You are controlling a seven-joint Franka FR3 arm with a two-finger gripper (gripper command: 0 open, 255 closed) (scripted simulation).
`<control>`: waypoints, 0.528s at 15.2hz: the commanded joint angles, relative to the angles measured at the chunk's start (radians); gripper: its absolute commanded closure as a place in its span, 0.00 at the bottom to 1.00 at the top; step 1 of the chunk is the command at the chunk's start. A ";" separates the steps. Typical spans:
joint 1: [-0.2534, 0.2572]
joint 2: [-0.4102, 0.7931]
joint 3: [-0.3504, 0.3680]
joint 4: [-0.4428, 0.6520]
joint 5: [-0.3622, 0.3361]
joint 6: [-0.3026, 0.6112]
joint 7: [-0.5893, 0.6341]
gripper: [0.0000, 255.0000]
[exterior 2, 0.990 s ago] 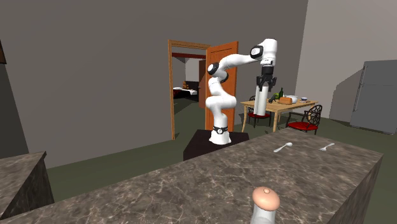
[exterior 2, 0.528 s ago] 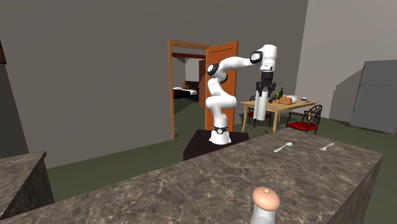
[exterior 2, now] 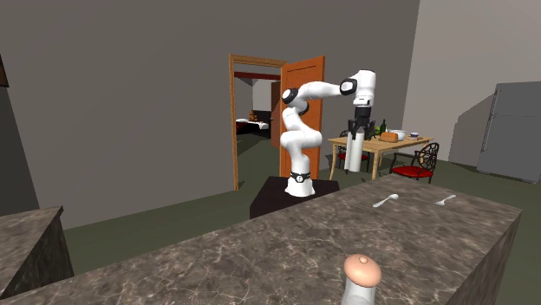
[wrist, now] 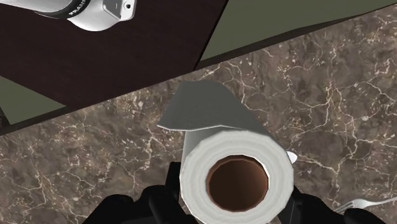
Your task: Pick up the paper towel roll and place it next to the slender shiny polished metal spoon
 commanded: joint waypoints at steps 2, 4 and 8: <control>0.007 -0.007 0.019 -0.037 0.017 0.031 -0.001 1.00; 0.012 -0.010 0.032 -0.062 0.030 0.053 -0.001 1.00; 0.022 -0.015 0.061 -0.111 0.057 0.099 -0.003 1.00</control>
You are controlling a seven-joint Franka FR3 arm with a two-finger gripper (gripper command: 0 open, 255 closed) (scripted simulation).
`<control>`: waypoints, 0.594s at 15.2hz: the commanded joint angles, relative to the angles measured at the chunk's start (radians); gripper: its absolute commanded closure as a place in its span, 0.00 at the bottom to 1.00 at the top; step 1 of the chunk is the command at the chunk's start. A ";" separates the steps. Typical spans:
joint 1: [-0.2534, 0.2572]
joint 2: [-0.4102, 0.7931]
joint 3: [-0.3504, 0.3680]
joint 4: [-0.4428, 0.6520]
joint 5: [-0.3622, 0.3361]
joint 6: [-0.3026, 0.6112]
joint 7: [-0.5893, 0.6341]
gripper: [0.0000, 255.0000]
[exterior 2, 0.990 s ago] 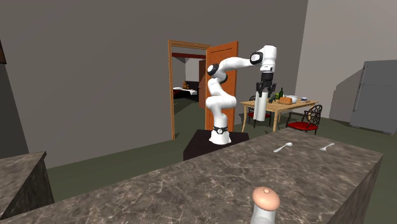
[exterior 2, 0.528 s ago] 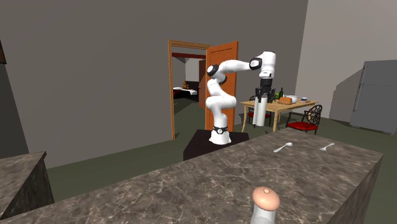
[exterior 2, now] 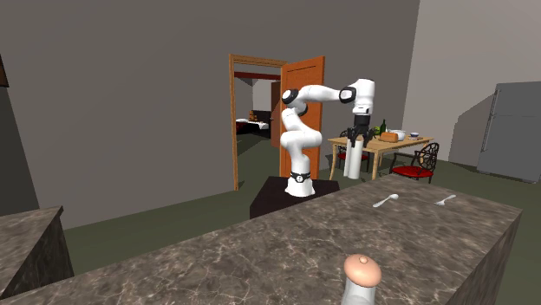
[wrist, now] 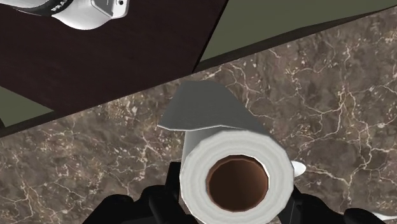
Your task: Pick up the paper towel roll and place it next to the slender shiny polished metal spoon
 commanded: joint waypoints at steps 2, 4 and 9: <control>0.006 0.001 0.025 -0.034 0.022 0.037 0.000 1.00; 0.011 0.002 0.042 -0.057 0.037 0.060 -0.001 1.00; 0.021 0.009 0.086 -0.110 0.076 0.122 -0.003 1.00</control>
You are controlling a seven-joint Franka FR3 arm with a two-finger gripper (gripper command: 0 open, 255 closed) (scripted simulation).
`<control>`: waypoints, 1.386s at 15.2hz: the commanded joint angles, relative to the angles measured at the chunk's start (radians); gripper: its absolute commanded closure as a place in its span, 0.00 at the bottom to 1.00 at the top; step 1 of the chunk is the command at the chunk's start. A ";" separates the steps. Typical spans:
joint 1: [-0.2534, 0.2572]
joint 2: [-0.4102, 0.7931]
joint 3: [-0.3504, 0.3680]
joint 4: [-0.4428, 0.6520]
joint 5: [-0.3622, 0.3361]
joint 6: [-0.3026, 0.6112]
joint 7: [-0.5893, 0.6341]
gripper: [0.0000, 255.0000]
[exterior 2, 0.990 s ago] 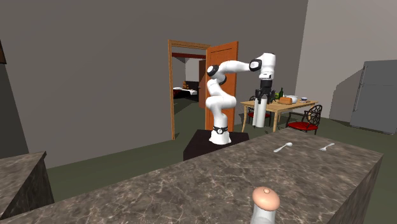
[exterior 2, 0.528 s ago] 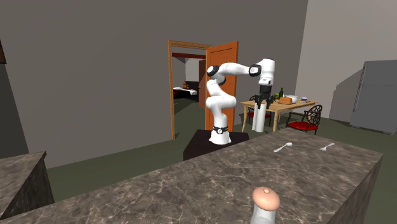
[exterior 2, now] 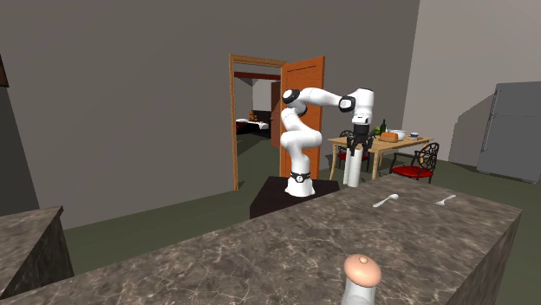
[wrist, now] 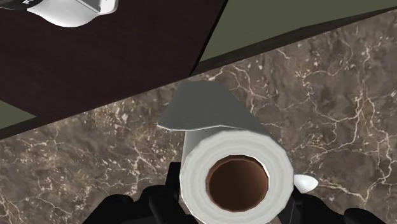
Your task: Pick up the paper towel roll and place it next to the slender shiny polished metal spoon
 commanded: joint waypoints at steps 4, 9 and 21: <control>0.006 0.006 0.027 -0.030 0.024 0.036 0.000 1.00; 0.006 0.006 0.027 -0.030 0.024 0.036 0.000 1.00; -0.009 -0.008 -0.050 0.076 -0.045 -0.083 0.011 0.00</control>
